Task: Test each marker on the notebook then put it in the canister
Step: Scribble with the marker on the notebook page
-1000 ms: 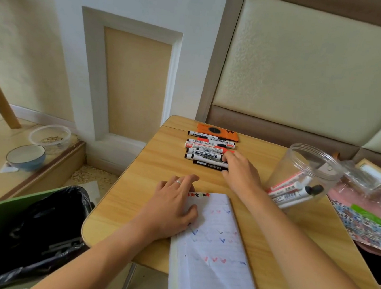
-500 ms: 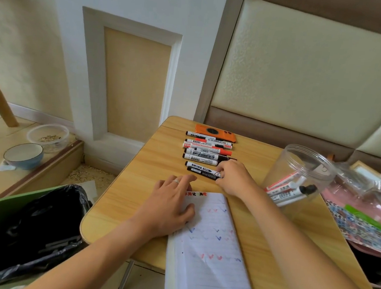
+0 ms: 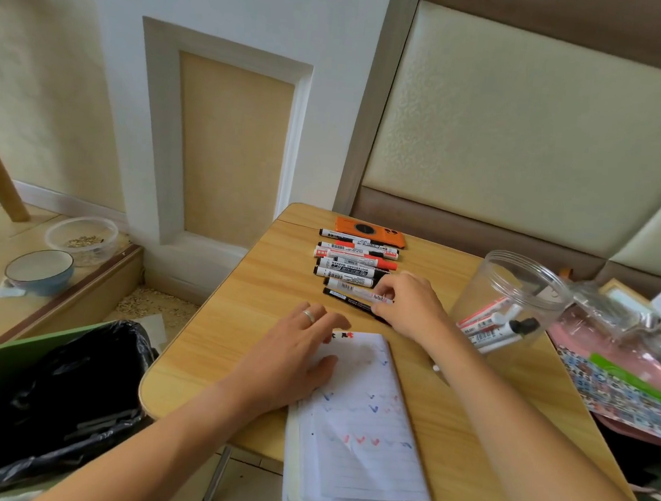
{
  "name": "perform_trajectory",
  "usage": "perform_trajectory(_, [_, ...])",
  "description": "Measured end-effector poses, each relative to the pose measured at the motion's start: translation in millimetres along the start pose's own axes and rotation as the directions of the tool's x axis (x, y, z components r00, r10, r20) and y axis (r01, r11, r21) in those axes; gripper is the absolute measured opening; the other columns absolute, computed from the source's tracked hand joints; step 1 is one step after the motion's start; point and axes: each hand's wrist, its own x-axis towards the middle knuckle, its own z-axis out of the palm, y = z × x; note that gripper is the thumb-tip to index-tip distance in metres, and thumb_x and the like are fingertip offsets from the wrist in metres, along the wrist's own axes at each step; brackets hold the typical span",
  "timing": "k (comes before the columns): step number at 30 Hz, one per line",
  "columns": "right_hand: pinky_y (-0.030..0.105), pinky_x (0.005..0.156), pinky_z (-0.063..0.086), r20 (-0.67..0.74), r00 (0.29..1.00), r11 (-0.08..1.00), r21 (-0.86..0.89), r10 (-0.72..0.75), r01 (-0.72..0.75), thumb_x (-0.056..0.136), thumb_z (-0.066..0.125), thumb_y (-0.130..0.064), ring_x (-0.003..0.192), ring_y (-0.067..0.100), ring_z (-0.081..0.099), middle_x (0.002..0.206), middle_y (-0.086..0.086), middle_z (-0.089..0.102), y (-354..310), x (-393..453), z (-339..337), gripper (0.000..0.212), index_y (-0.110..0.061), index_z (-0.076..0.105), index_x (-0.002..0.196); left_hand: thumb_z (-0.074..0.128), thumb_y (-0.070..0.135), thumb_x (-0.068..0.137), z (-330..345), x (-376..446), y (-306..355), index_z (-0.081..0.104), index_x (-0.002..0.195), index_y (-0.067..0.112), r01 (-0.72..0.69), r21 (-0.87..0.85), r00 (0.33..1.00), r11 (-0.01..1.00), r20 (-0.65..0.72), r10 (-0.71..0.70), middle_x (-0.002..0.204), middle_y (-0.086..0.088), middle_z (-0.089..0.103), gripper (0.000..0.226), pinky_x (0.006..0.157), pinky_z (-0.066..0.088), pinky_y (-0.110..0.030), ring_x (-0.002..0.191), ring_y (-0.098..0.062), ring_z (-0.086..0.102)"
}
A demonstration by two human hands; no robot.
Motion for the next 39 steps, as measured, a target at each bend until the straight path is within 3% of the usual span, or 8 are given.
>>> perform_trajectory(4, [0.023,0.063,0.047,-0.139,0.990,0.952,0.304,-0.001,0.044,0.093,0.075,-0.023,0.083,0.017,0.066,0.096,-0.004,0.068,-14,-27,-10,0.010,-0.019,0.070,0.101,0.062,0.030,0.094,-1,-3,2,0.046,0.119,0.026,0.050,-0.123,0.999,0.991,-0.005,-0.051,0.100,0.012,0.051,0.029,0.068,0.041,-0.024,0.080,-0.006,0.045])
perform_trajectory(9, [0.032,0.058,0.056,0.009,0.998,0.588,0.807,0.062,-0.044,0.092,0.075,-0.010,0.069,0.025,0.076,0.093,0.011,0.077,-32,-70,-10,0.019,-0.012,0.065,0.107,0.047,0.047,0.101,-1,-2,2,0.047,0.119,0.025,0.064,-0.144,0.998,0.988,-0.009,-0.066,0.095,0.012,0.054,0.029,0.069,0.038,-0.020,0.079,-0.002,0.046])
perform_trajectory(13, [0.025,0.060,0.055,0.132,0.989,0.305,0.941,0.070,-0.147,0.097,0.071,-0.015,0.079,0.026,0.076,0.097,0.013,0.077,-35,-88,-8,0.017,-0.004,0.066,0.108,0.037,0.045,0.104,0,-2,1,0.052,0.110,0.019,0.074,-0.104,0.997,0.992,0.021,-0.072,0.089,0.003,0.054,0.030,0.069,0.042,-0.036,0.079,-0.014,0.047])
perform_trajectory(18, [0.030,0.066,0.057,0.060,0.976,0.168,0.981,0.211,-0.097,0.095,0.072,-0.025,0.074,0.023,0.071,0.083,0.002,0.072,-19,-92,-14,0.016,-0.009,0.070,0.097,0.045,0.033,0.105,0,-1,0,0.050,0.103,0.021,0.109,-0.110,0.994,0.988,0.018,-0.108,0.085,0.006,0.052,0.014,0.066,0.040,-0.034,0.075,-0.011,0.045])
perform_trajectory(23, [0.030,0.068,0.061,0.067,0.997,0.489,0.869,0.050,-0.083,0.092,0.075,-0.011,0.076,0.025,0.076,0.085,0.006,0.075,4,-86,-18,0.003,-0.008,0.074,0.094,0.042,0.029,0.102,-2,-2,-2,0.044,0.097,0.021,0.137,-0.160,0.990,0.978,0.060,-0.129,0.083,0.004,0.051,0.010,0.068,0.037,-0.036,0.078,-0.014,0.044])
perform_trajectory(27, [0.027,0.071,0.056,-0.079,0.987,0.898,0.411,-0.136,0.157,0.094,0.072,-0.030,0.075,0.003,0.069,0.079,-0.014,0.073,5,-83,-6,0.007,-0.028,0.075,0.088,0.026,0.042,0.099,-2,-2,-1,0.042,0.096,0.020,0.075,-0.135,0.994,0.988,0.095,-0.062,0.085,0.000,0.053,0.027,0.074,0.038,-0.040,0.082,-0.018,0.044])
perform_trajectory(31, [0.036,0.077,0.054,-0.003,0.954,0.935,0.202,-0.299,0.293,0.091,0.058,-0.058,0.090,0.006,0.063,0.095,-0.017,0.070,-13,-86,-2,0.028,-0.035,0.068,0.103,0.020,0.054,0.105,-1,-1,-3,0.046,0.093,0.022,0.058,-0.175,0.997,0.983,0.064,-0.048,0.081,0.002,0.052,0.042,0.072,0.041,-0.041,0.078,-0.017,0.046])
perform_trajectory(39, [0.036,0.054,0.047,-0.206,0.838,0.861,-0.194,-0.505,0.471,0.101,0.057,-0.038,0.077,0.022,0.061,0.084,-0.003,0.055,-24,-89,23,0.015,-0.023,0.059,0.104,0.041,0.041,0.105,-3,5,-8,0.055,0.088,0.019,0.107,-0.359,0.994,0.927,0.033,-0.102,0.071,0.007,0.057,0.031,0.059,0.036,-0.023,0.064,-0.008,0.051])
